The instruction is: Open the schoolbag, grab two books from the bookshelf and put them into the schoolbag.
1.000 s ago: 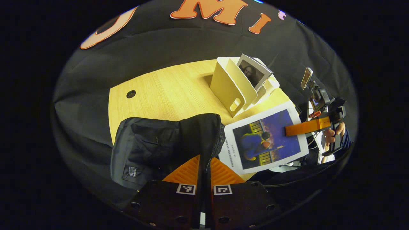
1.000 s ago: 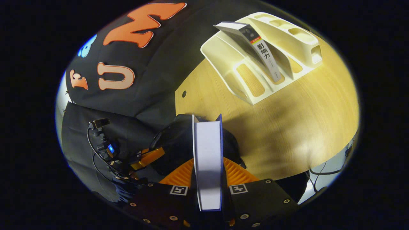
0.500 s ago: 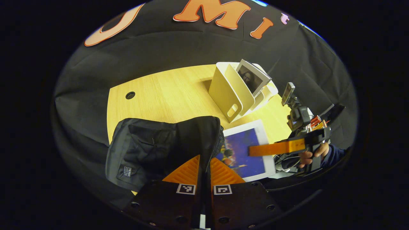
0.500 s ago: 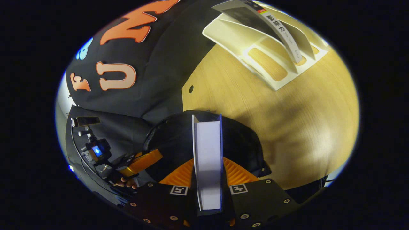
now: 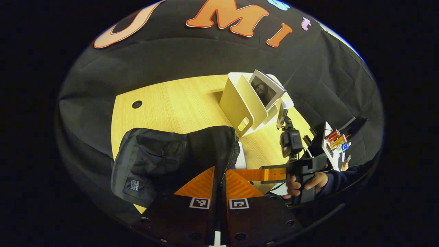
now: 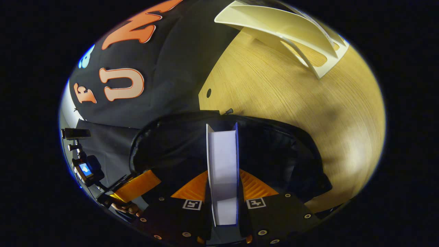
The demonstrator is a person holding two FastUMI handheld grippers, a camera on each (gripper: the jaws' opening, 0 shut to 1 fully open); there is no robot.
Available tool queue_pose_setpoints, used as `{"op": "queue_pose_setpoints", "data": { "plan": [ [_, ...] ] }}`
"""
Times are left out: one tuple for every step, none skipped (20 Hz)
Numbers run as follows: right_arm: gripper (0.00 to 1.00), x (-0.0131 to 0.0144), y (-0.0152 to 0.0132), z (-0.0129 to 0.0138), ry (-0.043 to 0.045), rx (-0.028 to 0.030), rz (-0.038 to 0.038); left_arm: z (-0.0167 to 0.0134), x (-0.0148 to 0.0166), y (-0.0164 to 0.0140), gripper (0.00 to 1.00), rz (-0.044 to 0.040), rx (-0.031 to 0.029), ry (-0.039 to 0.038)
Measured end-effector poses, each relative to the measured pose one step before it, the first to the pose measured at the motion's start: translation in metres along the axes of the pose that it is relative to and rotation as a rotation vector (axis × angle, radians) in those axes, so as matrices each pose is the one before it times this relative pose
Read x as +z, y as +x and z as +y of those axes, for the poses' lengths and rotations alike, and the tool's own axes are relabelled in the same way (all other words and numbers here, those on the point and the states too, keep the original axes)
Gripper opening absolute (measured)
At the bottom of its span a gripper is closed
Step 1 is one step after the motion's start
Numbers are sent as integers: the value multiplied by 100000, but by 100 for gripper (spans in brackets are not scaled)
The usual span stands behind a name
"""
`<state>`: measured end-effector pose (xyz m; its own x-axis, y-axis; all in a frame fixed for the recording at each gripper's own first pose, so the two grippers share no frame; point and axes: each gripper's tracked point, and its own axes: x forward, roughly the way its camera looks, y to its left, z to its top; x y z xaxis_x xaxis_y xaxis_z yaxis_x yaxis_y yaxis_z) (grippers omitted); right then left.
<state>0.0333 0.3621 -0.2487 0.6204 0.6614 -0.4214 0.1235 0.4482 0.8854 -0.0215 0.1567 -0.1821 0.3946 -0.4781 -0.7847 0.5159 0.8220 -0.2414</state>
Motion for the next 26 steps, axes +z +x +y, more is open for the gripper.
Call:
{"op": "queue_pose_setpoints", "data": {
  "plan": [
    [33, -135, 626, 23, -415, 587, -195, -217, 23, 116, 7, -132, -672, -767],
    [33, -229, 487, 71, 137, 698, 169, -96, -25, 2, 7, -104, -600, -73],
    [33, -262, 394, 4, -670, -372, 240, -68, 64, 73, 7, -283, -242, -207],
    [24, -171, 578, 104, 59, 534, 218, -144, 78, -16, 7, -70, -180, -105],
    [34, -147, 742, -12, 578, -365, 565, -18, -24, 75, 7, -93, 260, -271],
    [34, -233, 520, 40, 698, 90, 564, -99, 24, -58, 6, 237, -61, -256],
    [34, -79, 423, -117, -58, -785, 663, 43, 86, -13, 7, 29, 238, -410],
    [35, -171, 122, -166, -73, -820, 1224, 111, -115, 46, 7, 325, 424, -485],
    [36, -224, 260, -366, -802, -2385, 1798, 329, 124, -30, 7, 74, 985, -833],
    [41, -370, 363, -789, -1933, -4525, 2801, 72, 78, 6, 7, 135, 882, -829],
    [44, -456, 288, -835, -2370, -4261, 4392, 347, -96, 97, 7, -52, 2350, 203],
    [58, -705, -556, -243, -1822, -2012, 3720, 284, -136, -71, 7, 84, 1632, 416],
    [72, -357, -253, -363, -2862, -2400, 2447, 160, -85, 51, 7, 192, 1523, -120],
    [86, -275, -589, -729, -3619, -3699, 2270, -62, -34, 80, 7, 120, 982, -674],
    [100, -354, -544, -929, -3250, -3888, 2451, -66, -138, 40, 7, 310, 639, -181],
    [100, -394, -772, -425, -3389, -2503, 2119, 1, -174, 25, 6, 147, 973, -125],
    [98, -397, -973, -556, -2964, -1866, 2319, 2, -22, 61, 7, 192, 982, -144],
    [99, -146, -1062, -483, -2635, -1056, 1104, 134, -120, 243, 7, 533, 1267, -477],
    [98, 97, -1008, -802, -2672, -2516, 271, -83, -156, 99, 7, 456, 175, -885],
    [99, 166, -1481, -1211, -2932, -2980, -473, -156, -31, 92, 6, 141, 250, -978],
    [99, 539, -1212, -1488, -2813, -4603, -1930, 16, -33, 185, 7, 158, 198, -718],
    [99, 492, -1340, -1422, -2342, -3640, -1815, -14, -260, 83, 7, 242, 432, -448],
    [99, 562, -1265, -1260, -1312, -2926, -1662, -26, -29, 108, 7, -1, 277, -388],
    [99, 494, -1032, -1014, -309, -1766, -775, -103, 30, 182, 7, 305, 209, -276],
    [98, 322, -977, -1038, -356, -2192, -177, -38, -19, 112, 7, 148, 258, -168],
    [98, 497, -1006, -1144, -698, -2223, -211, -104, -143, 156, 6, 387, 151, -26]
  ]
}}
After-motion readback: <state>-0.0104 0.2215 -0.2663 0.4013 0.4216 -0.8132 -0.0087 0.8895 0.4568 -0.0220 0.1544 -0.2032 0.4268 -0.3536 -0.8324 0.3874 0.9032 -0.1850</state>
